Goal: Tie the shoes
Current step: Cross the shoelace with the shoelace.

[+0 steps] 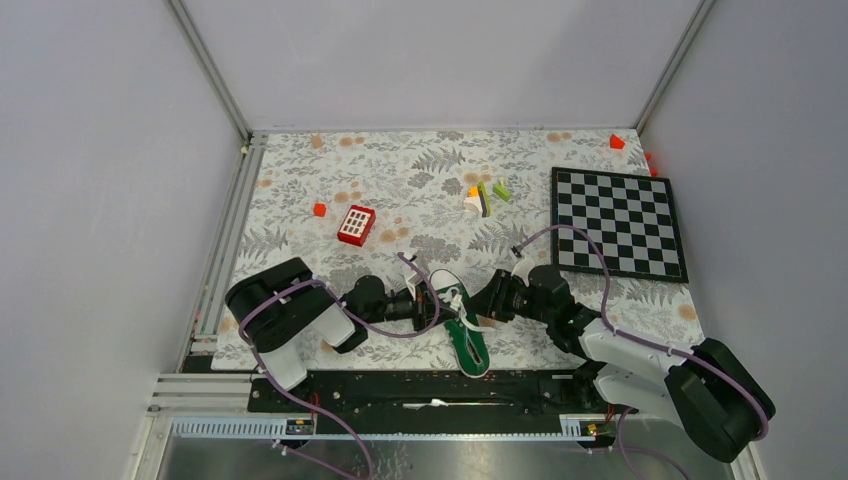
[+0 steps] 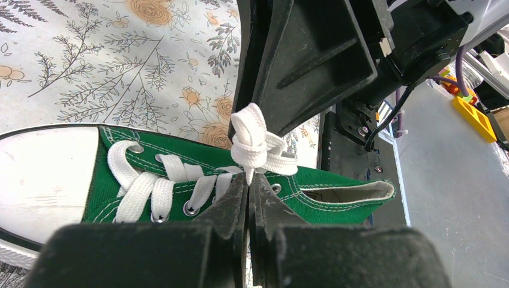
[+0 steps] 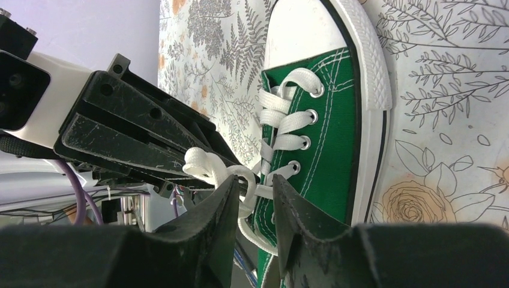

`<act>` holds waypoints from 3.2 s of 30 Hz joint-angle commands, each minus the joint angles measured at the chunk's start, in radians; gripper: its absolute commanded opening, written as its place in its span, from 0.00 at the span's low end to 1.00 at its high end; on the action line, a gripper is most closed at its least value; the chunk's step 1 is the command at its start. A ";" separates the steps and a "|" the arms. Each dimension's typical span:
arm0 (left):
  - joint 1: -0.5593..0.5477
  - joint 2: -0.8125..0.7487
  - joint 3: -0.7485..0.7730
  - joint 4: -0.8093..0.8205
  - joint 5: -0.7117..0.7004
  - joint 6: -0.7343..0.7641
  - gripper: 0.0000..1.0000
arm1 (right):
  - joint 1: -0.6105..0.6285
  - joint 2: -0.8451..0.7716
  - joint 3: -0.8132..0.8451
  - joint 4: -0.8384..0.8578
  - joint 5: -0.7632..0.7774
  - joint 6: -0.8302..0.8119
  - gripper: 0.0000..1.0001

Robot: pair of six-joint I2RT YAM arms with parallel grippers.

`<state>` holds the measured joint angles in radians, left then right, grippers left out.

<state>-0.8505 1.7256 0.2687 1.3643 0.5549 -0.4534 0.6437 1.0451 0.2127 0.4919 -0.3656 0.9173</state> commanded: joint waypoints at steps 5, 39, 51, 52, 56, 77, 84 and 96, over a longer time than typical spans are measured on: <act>-0.003 0.008 0.024 0.070 0.014 0.007 0.00 | -0.006 0.071 0.030 0.088 -0.085 -0.011 0.33; -0.004 0.014 0.027 0.068 0.021 0.005 0.00 | -0.008 0.062 0.041 0.099 -0.112 -0.025 0.00; -0.003 0.012 0.035 0.067 0.049 0.005 0.00 | -0.006 0.013 0.043 -0.002 -0.076 -0.072 0.00; -0.004 0.012 0.037 0.067 0.049 0.003 0.00 | -0.006 0.018 0.041 0.001 -0.077 -0.072 0.00; -0.003 0.016 0.049 0.064 0.060 -0.001 0.00 | -0.006 0.052 0.042 0.034 -0.091 -0.060 0.00; -0.004 0.037 0.068 0.058 0.031 0.006 0.00 | 0.026 0.100 0.021 0.101 -0.119 -0.037 0.00; -0.003 0.029 0.051 0.053 0.025 0.007 0.11 | 0.034 0.080 0.012 0.080 -0.093 -0.043 0.00; -0.003 -0.064 -0.013 -0.016 -0.025 0.036 0.55 | 0.036 0.094 0.024 0.077 -0.085 -0.046 0.00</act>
<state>-0.8562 1.7149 0.2684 1.3350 0.5686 -0.4435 0.6682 1.1378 0.2306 0.5568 -0.4374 0.8757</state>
